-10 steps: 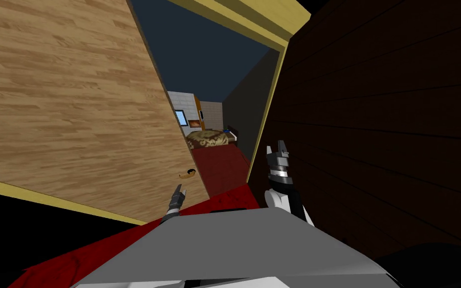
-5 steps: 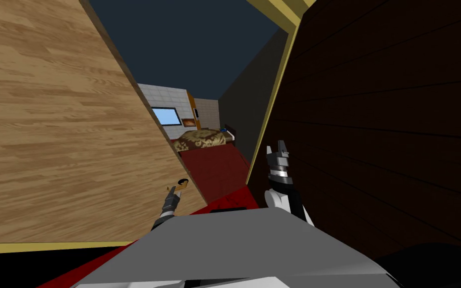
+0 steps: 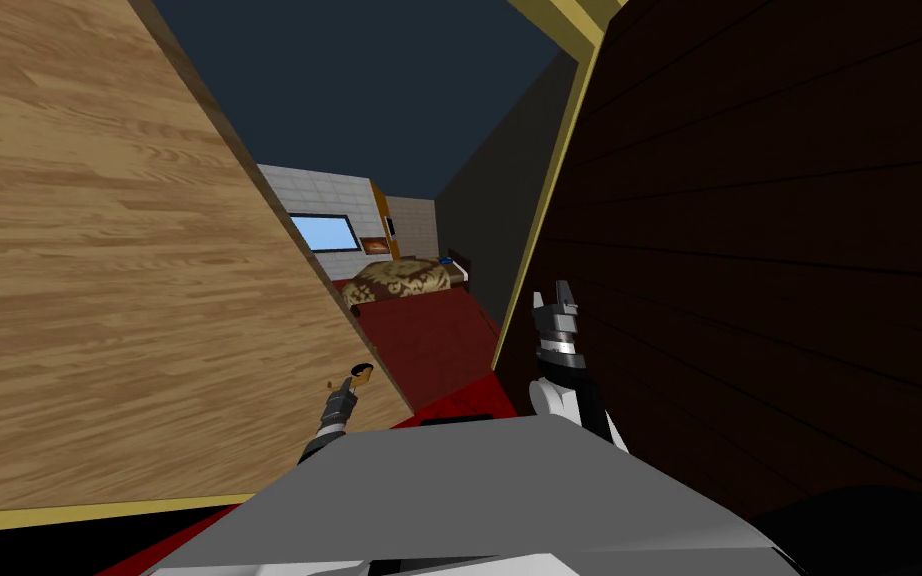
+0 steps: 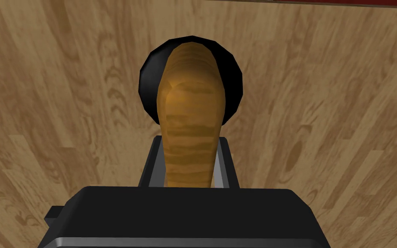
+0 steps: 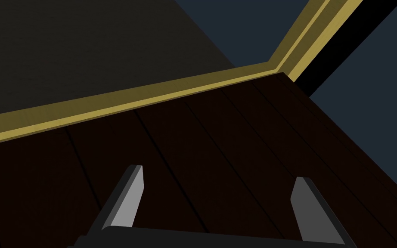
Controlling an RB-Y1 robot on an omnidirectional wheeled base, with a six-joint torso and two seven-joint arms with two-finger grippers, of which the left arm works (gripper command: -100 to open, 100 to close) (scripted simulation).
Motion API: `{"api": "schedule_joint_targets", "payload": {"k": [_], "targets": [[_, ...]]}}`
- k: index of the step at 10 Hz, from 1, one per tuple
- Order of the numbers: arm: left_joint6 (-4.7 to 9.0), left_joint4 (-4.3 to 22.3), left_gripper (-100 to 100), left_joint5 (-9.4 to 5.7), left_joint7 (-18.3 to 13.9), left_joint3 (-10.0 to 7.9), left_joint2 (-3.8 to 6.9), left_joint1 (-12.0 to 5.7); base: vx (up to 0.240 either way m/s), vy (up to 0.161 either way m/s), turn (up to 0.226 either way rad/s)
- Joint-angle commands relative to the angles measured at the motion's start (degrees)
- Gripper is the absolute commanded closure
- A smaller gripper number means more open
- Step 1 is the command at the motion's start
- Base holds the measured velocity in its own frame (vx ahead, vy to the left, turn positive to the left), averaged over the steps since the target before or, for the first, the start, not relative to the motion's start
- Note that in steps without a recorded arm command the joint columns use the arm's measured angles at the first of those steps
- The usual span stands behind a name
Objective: Pull the door open
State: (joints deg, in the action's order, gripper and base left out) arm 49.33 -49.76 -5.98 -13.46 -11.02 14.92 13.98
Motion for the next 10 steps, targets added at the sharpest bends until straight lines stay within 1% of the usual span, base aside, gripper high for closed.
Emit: {"api": "schedule_joint_targets", "payload": {"k": [1, 3, 5, 6, 10], "targets": [[0.05, -0.01, 100, 0.0, -0.02, 0.01, -0.04, 0.06, -0.011, -0.001, -0.002], [0.05, -0.01, 100, 0.0, -0.02, 0.01, -0.04, 0.06, 0.0, 0.0, 0.0], [1.41, 0.09, 100, 0.61, -1.27, 1.03, 0.85, 1.15, -0.113, 0.017, -0.122], [1.75, 0.1, 100, 0.74, -1.56, 1.24, 1.06, 1.4, -0.176, 0.031, -0.099], [4.61, 0.16, 100, 1.88, -4.07, 3.12, 2.84, 3.51, -0.209, 0.023, -0.118]]}}
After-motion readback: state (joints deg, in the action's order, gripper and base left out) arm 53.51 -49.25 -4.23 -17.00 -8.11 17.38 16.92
